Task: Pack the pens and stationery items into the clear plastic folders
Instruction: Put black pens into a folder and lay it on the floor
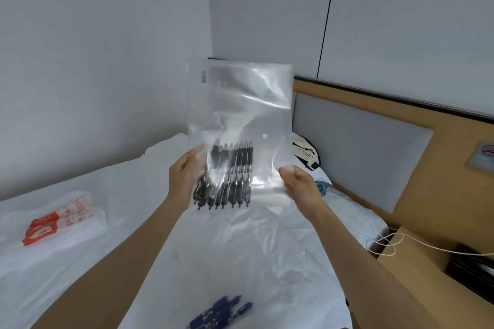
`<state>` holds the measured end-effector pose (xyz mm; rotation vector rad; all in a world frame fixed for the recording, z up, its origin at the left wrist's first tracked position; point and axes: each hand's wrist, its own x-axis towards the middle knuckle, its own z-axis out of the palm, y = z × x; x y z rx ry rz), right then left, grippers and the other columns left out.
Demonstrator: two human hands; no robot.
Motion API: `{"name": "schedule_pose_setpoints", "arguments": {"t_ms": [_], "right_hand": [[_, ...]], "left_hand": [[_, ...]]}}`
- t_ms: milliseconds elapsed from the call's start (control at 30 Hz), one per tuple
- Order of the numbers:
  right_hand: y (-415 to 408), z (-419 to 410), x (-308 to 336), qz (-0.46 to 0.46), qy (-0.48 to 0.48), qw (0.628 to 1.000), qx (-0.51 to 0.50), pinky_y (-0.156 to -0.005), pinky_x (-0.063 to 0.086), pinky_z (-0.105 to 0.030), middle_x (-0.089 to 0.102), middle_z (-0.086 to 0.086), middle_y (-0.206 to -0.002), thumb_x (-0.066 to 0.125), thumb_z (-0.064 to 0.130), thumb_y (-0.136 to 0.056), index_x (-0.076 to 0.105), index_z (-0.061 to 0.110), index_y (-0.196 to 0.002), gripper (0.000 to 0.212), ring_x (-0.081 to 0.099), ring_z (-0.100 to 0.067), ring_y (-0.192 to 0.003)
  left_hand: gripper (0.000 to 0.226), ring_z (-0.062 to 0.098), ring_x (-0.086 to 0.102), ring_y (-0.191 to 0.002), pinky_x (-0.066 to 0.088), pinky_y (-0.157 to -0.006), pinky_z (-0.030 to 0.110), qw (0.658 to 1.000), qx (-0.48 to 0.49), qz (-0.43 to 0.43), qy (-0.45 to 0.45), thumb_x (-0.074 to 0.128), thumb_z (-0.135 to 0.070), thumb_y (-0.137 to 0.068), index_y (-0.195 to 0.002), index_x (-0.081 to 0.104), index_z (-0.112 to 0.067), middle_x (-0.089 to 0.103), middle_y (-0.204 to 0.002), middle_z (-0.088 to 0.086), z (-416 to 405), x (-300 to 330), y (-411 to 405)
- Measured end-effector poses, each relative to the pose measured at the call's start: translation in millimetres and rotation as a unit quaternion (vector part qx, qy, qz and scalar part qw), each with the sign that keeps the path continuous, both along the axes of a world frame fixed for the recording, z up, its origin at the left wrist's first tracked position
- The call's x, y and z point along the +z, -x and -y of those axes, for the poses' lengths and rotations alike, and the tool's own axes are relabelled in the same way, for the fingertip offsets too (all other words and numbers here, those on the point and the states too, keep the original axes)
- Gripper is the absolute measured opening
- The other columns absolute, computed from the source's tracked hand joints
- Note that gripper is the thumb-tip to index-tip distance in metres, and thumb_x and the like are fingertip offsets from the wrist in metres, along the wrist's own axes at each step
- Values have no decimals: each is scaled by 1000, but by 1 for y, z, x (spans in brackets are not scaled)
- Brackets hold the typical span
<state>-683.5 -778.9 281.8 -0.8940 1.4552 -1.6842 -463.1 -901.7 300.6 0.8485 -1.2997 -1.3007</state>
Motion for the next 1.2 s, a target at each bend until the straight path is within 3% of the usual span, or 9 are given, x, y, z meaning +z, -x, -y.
{"name": "schedule_pose_setpoints", "arguments": {"t_ms": [200, 400, 500, 600, 667, 767, 900, 1033, 1200], "right_hand": [[0, -13, 31, -60, 50, 997, -26, -54, 44, -15, 49, 18, -49, 57, 10, -94, 53, 18, -68, 27, 46, 0, -50], [-3, 0, 92, -249, 16, 968, 4, -52, 46, -20, 70, 6, -65, 58, 9, -93, 64, 14, -80, 15, 63, -7, -55], [-9, 6, 113, -319, 4, 948, 9, -49, 45, -20, 70, 1, -69, 61, 10, -92, 65, 15, -79, 14, 62, -10, -54], [-13, 4, 133, -374, 23, 927, 8, -48, 44, -17, 69, 2, -67, 62, 9, -91, 66, 15, -77, 15, 62, -6, -51], [-12, 8, 143, -408, 20, 913, -17, -51, 44, -13, 68, 4, -66, 63, 12, -91, 67, 13, -80, 12, 61, -5, -52], [-7, 18, 145, -442, -24, 896, -38, -56, 43, -18, 68, 4, -66, 62, 14, -91, 65, 20, -73, 19, 62, -12, -57], [-6, 21, 153, -452, -22, 891, -28, -53, 40, -14, 67, 5, -65, 63, 12, -90, 65, 20, -73, 19, 62, -12, -56], [-7, 18, 166, -465, 35, 884, -37, -56, 46, -16, 66, 6, -64, 66, 11, -88, 65, 19, -73, 18, 61, -9, -56], [-6, 34, 162, -523, -31, 851, -42, -71, 54, -30, 67, 8, -62, 64, 12, -87, 60, 28, -64, 28, 63, -11, -55]], "left_hand": [[29, 17, 57, -117, 49, -92, 25, 996, -6, -79, -32, 41, -29, -102, -120, 63, -26, 60, -130, -2, -13, -6, 4], [44, 33, 52, -122, 36, -107, 52, 974, -29, -148, -171, 28, -47, -100, -128, 54, -25, 49, -138, 17, -25, -32, 16], [44, 33, 58, -115, 49, -90, 43, 954, -36, -185, -234, 28, -48, -100, -128, 51, -23, 56, -130, 14, -30, -39, 27], [46, 19, 68, -75, 55, -68, 35, 945, -53, -214, -243, 36, -54, -95, -121, 54, -19, 65, -92, 7, -35, -36, 34], [58, 25, 68, -93, 53, -83, 46, 952, -59, -195, -229, 43, -58, -87, -128, 50, -18, 66, -109, 11, -38, -30, 37], [79, 37, 47, -128, 38, -104, 56, 956, -84, -165, -226, 53, -57, -81, -145, 24, -22, 39, -147, 17, -42, -31, 46], [95, 32, 40, -134, 30, -110, 55, 953, -92, -176, -229, 61, -41, -84, -151, -4, -27, 27, -154, 8, -38, -33, 45], [99, 29, 48, -128, 35, -106, 58, 953, -105, -202, -199, 68, -38, -71, -148, 9, -22, 39, -147, 10, -37, -29, 47], [92, 27, 54, -120, 41, -101, 58, 946, -113, -211, -216, 74, -29, -66, -143, 24, -16, 51, -138, 11, -37, -32, 52]]}}
